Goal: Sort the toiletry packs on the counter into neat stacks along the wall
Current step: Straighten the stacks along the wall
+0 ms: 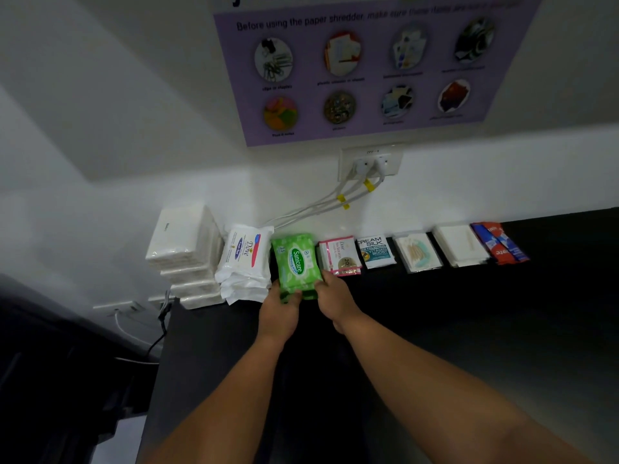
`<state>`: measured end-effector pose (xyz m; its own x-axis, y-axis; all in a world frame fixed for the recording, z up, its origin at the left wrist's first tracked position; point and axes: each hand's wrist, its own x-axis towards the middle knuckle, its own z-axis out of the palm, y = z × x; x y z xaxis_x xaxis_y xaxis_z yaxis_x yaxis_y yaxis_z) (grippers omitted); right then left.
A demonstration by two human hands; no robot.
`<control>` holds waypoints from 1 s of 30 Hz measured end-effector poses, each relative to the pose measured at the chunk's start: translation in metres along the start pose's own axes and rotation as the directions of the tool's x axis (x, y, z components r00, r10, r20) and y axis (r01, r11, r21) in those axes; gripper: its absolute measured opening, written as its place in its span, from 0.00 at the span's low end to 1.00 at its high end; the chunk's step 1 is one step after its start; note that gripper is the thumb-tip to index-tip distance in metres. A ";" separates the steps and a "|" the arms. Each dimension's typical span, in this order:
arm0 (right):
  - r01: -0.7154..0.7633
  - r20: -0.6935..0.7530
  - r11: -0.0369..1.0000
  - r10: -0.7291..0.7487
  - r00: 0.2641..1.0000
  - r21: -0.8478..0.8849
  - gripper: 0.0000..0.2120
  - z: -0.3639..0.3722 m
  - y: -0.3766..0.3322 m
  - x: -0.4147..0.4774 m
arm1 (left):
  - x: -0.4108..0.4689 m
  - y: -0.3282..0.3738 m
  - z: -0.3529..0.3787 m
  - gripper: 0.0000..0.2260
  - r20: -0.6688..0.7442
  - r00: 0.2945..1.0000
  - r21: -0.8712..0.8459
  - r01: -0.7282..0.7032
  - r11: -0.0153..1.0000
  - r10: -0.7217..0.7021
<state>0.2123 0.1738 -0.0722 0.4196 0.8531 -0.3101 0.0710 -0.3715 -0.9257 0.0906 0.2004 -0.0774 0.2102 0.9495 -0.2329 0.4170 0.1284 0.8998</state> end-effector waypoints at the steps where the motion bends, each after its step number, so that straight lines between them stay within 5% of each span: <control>1: -0.005 -0.018 1.000 0.005 1.000 -0.026 0.15 -0.002 0.002 -0.004 | -0.008 0.003 0.000 0.14 -0.046 0.999 0.028 0.004 1.000 -0.003; 5: -0.032 -0.135 0.992 0.015 0.991 -0.120 0.09 -0.028 0.011 -0.023 | -0.058 0.010 0.015 0.14 -0.366 0.920 0.084 -0.117 0.990 0.140; 7: -0.059 -0.205 0.987 0.027 0.978 -0.151 0.12 -0.047 0.022 -0.033 | -0.073 0.006 0.034 0.13 -0.382 0.893 0.119 -0.207 0.971 0.238; 14: 0.006 -0.388 0.990 -0.060 0.920 -0.140 0.11 -0.151 0.057 -0.056 | -0.085 0.042 0.133 0.10 -0.128 0.954 0.060 -0.265 0.962 0.270; 21: 0.015 -0.523 0.964 -0.157 0.838 -0.265 0.10 -0.297 0.081 -0.039 | -0.087 0.104 0.256 0.12 0.073 0.985 0.047 -0.163 0.986 0.159; 30: -0.044 -0.392 0.976 -0.045 0.919 -0.215 0.16 -0.435 0.082 0.031 | -0.058 0.170 0.399 0.16 0.315 0.940 0.032 -0.152 0.988 0.134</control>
<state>0.6243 0.0105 -0.0634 0.7373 0.6567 -0.1587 0.2453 -0.4791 -0.8428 0.5019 0.0528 -0.0577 0.5316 0.8195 -0.2141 0.4080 -0.0263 0.9126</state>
